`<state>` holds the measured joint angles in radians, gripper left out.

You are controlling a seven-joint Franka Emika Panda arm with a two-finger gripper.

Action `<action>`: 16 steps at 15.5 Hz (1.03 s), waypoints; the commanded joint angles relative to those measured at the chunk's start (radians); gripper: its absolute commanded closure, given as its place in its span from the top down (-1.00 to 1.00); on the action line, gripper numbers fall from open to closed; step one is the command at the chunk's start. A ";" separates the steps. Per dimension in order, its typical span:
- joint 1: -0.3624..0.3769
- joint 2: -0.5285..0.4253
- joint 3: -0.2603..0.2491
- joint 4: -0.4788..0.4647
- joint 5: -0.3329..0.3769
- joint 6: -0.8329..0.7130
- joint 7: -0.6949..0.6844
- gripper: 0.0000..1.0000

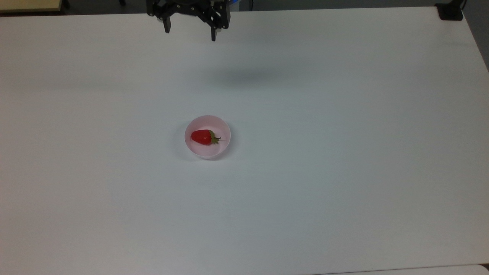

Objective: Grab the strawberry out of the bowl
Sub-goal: 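Move the open gripper forward toward the pink bowl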

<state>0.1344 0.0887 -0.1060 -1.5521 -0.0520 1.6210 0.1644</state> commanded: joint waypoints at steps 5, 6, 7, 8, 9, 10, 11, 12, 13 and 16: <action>0.007 0.066 -0.008 -0.005 -0.008 0.114 -0.010 1.00; 0.008 0.071 -0.008 -0.005 -0.009 0.120 -0.010 1.00; 0.008 0.083 -0.008 -0.005 -0.008 0.125 -0.008 1.00; 0.010 0.091 -0.008 -0.003 -0.005 0.125 -0.006 1.00; 0.010 0.094 -0.008 -0.003 -0.006 0.126 -0.008 1.00; 0.008 0.100 -0.006 -0.003 -0.005 0.128 -0.008 1.00; 0.008 0.111 -0.008 0.003 -0.003 0.128 -0.006 1.00; 0.010 0.121 -0.006 0.018 -0.002 0.126 -0.005 1.00; 0.011 0.141 -0.006 0.027 -0.002 0.125 -0.005 1.00; 0.010 0.166 -0.006 0.047 -0.002 0.128 -0.005 1.00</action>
<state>0.1359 0.2220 -0.1055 -1.5350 -0.0519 1.7342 0.1644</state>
